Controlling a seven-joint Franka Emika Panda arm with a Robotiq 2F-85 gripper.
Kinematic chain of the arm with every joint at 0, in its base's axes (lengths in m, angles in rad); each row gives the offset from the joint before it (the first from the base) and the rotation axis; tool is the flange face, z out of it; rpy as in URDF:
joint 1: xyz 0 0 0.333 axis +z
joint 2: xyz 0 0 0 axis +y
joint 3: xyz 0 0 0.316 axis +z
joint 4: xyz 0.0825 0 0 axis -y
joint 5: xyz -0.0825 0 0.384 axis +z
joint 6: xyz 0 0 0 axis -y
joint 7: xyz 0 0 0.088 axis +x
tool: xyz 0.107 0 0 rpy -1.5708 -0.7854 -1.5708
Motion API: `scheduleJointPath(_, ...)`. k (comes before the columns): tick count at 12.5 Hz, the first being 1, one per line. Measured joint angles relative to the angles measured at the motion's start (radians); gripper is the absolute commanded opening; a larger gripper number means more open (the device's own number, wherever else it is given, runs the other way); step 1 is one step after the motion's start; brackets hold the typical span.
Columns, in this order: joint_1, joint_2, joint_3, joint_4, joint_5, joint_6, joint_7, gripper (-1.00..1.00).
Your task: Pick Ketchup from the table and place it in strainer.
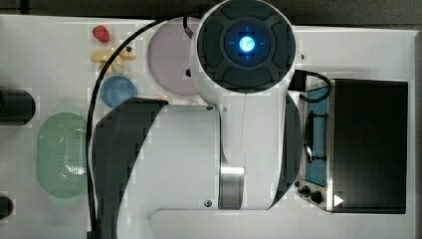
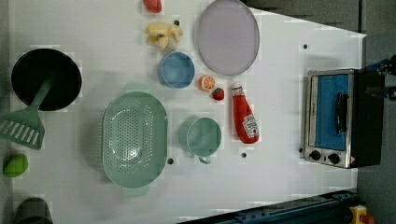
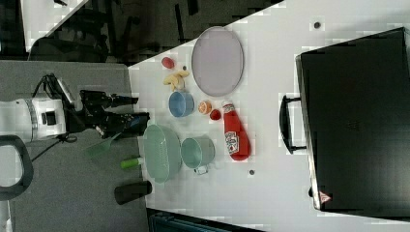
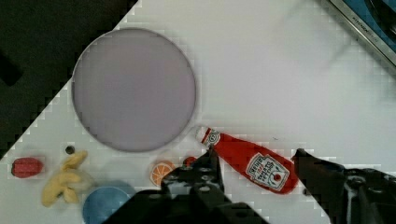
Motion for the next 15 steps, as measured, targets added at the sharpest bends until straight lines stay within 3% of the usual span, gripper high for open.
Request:
scheduleJointPath(3, -0.071, -0.12, 0.062, -0.101, 0.01, -0.141, -0.016, 1.0)
scheduleJointPath(6, -0.085, -0.179, 0.064, -0.123, 0.01, -0.111, -0.073, 1.0)
scheduleJointPath(9, -0.084, -0.141, 0.072, -0.186, 0.021, -0.033, -0.205, 1.0)
scheduleJointPath(15, -0.086, 0.047, 0.11, -0.433, 0.018, 0.251, -0.746, 1.0)
